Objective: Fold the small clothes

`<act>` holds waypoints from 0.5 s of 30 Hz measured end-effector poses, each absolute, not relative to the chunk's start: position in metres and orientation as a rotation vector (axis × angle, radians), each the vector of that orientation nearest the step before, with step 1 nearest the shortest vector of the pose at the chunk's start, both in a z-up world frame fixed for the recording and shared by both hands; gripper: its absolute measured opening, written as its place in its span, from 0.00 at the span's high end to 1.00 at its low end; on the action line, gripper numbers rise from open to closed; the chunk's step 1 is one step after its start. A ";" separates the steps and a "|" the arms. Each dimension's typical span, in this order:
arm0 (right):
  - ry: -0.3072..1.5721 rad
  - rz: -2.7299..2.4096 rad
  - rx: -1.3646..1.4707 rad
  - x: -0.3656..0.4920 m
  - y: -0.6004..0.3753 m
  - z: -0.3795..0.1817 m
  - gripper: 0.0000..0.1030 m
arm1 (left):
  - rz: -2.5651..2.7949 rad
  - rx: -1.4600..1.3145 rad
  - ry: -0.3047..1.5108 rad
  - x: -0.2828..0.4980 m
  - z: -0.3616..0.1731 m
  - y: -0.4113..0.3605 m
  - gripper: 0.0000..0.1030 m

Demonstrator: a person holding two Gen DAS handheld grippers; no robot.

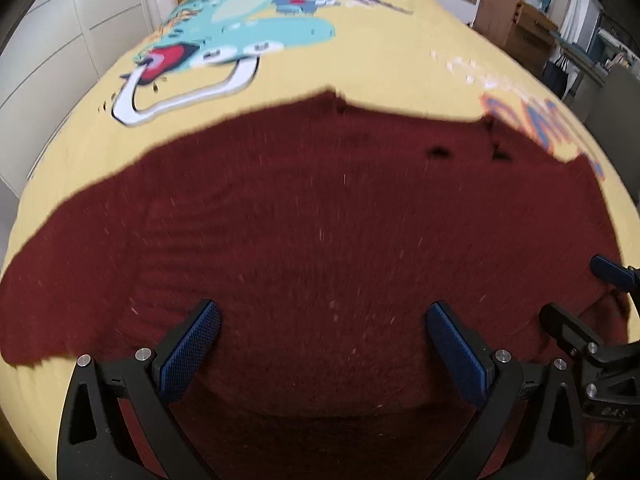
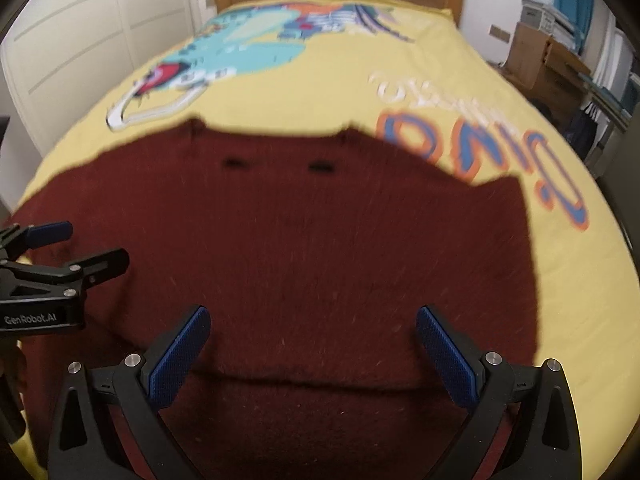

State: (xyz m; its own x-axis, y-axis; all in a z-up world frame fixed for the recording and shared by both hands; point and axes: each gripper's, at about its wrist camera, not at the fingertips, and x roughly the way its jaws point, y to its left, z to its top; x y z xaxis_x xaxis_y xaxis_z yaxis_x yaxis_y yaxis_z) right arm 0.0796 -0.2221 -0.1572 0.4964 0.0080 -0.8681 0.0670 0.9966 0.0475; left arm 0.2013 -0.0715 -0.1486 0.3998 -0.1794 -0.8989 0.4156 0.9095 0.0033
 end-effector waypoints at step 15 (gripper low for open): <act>1.049 -0.067 0.213 0.052 -0.303 -0.174 0.00 | -0.338 0.256 1.094 0.209 -0.163 -0.037 0.01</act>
